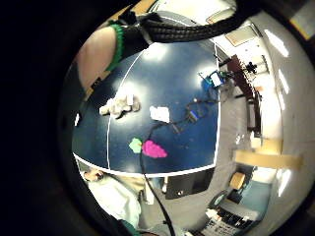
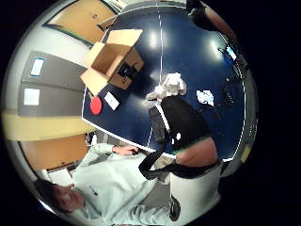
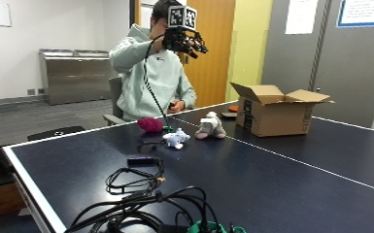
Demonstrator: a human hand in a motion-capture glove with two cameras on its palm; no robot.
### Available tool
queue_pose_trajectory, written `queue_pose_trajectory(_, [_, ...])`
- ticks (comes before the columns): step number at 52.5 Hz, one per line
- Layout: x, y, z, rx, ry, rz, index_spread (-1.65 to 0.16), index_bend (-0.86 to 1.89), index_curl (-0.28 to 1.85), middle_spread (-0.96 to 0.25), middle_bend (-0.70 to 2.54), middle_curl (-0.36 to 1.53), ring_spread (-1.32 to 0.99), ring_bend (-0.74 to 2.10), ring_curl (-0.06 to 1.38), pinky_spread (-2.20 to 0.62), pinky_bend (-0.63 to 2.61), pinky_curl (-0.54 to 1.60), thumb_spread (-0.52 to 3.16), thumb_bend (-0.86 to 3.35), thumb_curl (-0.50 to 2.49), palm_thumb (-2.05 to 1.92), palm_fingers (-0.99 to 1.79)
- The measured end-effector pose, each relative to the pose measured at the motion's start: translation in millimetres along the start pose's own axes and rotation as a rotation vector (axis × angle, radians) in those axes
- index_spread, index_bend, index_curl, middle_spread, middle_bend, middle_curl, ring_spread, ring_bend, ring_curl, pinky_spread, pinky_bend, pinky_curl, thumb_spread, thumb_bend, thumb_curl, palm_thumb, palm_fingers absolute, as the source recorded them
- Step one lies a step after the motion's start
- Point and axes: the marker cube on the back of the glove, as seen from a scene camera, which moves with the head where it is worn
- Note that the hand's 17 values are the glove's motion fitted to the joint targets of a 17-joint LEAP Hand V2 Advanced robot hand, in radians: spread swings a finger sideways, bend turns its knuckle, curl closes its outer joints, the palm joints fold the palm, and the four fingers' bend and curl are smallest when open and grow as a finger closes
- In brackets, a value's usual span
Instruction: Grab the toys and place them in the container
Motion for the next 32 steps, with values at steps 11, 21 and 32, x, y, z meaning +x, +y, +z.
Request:
queue_pose_trajectory(11, [-2.8, -6.3, 3.4, -0.007, 0.018, -0.009, -0.22, 0.16, 0.12, -0.02, 0.19, 0.1, -0.04, 0.28, 0.08, 0.03, 0.55, 0.19, 1.07, 0.13, 0.07, 0.13, 0.27])
queue_pose_trajectory(21, [-9.4, -24.1, 19.0, -0.02, -0.005, -0.035, -0.26, 0.12, 0.15, -0.02, 0.18, 0.16, -0.04, 0.35, 0.12, 0.03, 0.64, 0.25, 1.32, 0.12, 0.13, 0.1, 0.15])
queue_pose_trajectory(32, [-21.2, -58.9, 82.1, -0.007, -0.086, -0.098, -0.27, 0.09, 0.15, 0.0, 0.11, 0.17, -0.02, 0.31, 0.14, 0.03, 0.89, 0.33, 1.36, 0.06, 0.17, 0.05, -0.19])
